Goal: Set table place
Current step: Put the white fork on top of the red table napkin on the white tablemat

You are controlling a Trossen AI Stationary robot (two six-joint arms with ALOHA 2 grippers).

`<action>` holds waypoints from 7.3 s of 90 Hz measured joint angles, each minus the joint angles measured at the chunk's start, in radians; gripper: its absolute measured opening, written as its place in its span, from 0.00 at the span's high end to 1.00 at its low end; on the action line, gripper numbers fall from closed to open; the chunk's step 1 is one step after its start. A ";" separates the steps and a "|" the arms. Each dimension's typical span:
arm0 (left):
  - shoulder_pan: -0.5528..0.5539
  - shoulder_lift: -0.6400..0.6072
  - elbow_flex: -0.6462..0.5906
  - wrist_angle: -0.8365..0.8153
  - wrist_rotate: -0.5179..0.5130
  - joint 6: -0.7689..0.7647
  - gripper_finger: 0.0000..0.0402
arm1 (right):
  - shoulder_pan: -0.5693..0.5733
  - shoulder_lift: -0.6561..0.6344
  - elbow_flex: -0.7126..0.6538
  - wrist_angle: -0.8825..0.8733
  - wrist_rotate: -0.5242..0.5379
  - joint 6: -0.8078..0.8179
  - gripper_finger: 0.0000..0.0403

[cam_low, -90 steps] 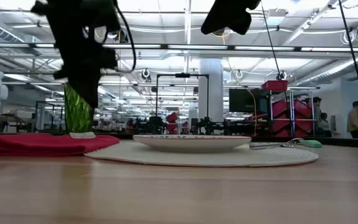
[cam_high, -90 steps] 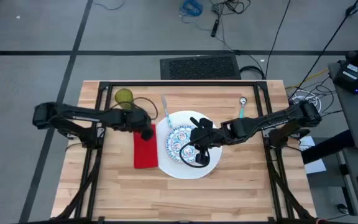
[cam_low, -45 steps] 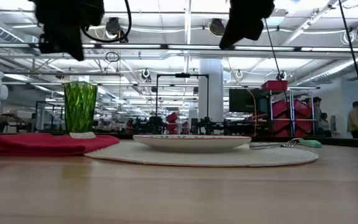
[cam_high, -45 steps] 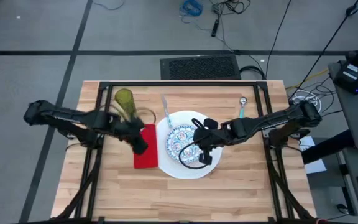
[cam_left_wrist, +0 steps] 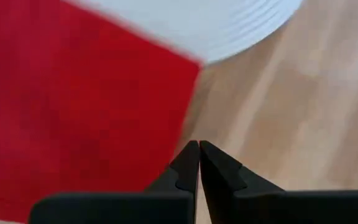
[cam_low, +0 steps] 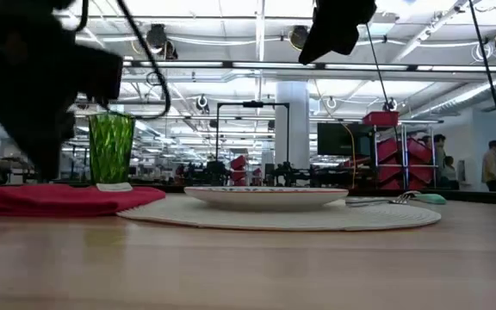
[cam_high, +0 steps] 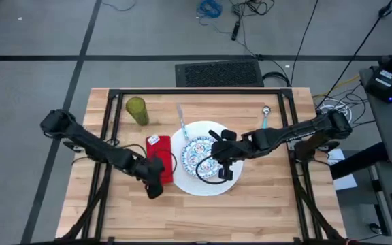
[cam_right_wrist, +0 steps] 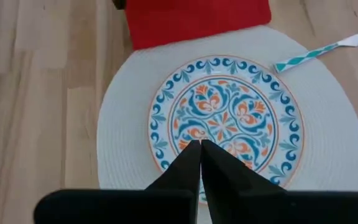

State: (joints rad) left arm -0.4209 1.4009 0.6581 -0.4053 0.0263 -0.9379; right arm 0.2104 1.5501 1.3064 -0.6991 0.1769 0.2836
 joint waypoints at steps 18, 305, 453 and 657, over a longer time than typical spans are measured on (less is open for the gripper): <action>0.000 0.017 -0.029 -0.006 0.070 0.004 1.00 | 0.001 0.000 0.000 0.000 0.001 0.001 1.00; 0.154 -0.592 0.115 -0.200 -0.520 0.634 1.00 | -0.465 0.035 -0.366 -0.129 -0.232 1.709 0.75; 0.154 -0.592 0.114 -0.207 -0.553 0.625 1.00 | -0.433 -0.017 -0.523 0.069 -0.179 1.796 0.85; 0.154 -0.543 0.115 -0.206 -0.546 0.576 1.00 | -0.506 0.033 -0.512 0.098 -0.177 1.673 0.84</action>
State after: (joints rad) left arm -0.2668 0.8577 0.7727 -0.6111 -0.5198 -0.3614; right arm -0.2955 1.5833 0.7940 -0.6007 0.0004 1.9563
